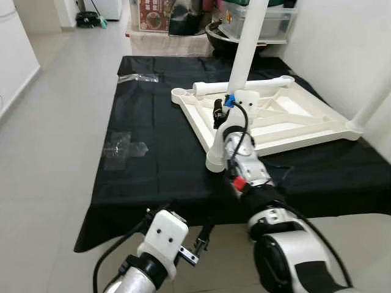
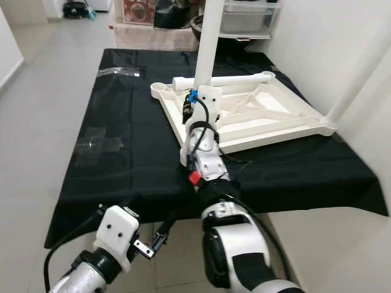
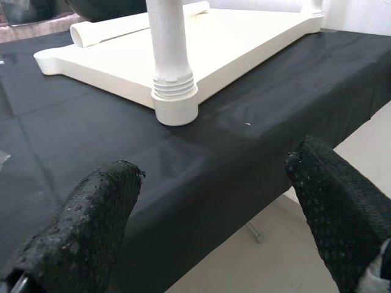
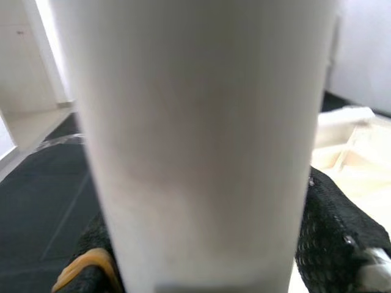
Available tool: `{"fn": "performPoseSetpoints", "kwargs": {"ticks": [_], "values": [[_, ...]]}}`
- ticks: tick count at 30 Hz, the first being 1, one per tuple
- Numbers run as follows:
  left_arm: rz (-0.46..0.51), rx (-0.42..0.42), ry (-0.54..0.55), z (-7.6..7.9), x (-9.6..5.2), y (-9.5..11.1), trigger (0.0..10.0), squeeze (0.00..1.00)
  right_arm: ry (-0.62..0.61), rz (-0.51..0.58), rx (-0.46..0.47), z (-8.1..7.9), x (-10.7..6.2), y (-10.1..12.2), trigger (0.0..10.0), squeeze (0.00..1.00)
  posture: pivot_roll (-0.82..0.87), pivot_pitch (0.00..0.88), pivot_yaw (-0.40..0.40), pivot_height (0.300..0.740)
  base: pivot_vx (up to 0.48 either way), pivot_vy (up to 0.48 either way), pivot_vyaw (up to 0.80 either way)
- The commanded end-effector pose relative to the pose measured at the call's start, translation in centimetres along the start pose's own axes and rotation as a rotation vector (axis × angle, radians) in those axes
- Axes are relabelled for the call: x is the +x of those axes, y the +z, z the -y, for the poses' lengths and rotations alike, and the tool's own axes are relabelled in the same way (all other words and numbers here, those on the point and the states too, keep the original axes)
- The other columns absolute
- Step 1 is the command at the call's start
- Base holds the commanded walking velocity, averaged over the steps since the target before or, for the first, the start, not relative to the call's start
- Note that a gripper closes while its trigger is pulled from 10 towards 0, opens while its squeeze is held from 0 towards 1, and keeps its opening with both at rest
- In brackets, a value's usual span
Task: Building children table
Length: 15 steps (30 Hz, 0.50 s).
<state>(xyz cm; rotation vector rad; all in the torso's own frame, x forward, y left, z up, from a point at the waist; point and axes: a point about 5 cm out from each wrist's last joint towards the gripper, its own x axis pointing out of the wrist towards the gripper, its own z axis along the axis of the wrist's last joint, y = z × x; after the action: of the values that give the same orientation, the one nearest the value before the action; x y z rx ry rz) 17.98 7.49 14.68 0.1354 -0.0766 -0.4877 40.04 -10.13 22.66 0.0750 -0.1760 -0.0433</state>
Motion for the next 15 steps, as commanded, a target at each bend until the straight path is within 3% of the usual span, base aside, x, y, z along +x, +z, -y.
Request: {"fn": "performPoseSetpoints", "kwargs": {"ticks": [1, 6, 15], "values": [[-0.016, -0.001, 0.002, 0.1, -0.2, -0.2, 10.0, 0.00, -0.004, 0.062, -0.026, 1.7, 0.3, 0.8, 10.0, 0.00, 0.13, 0.095, -0.078, 0.740, 0.000, 0.000, 0.00], [-0.019, -0.003, 0.002, 0.1, -0.3, -0.2, 10.0, 0.00, 0.110, 0.080, -0.032, 2.8, 0.4, 0.4, 10.0, 0.00, 0.13, 0.091, -0.077, 0.740, 0.000, 0.000, 0.00], [-0.024, -0.006, 0.004, 0.1, -0.3, -0.3, 10.0, 0.00, 0.218, 0.050, 0.030, 2.3, -1.2, -1.2, 10.0, 0.00, 0.13, 0.085, -0.072, 0.740, 0.000, 0.000, 0.00]]}}
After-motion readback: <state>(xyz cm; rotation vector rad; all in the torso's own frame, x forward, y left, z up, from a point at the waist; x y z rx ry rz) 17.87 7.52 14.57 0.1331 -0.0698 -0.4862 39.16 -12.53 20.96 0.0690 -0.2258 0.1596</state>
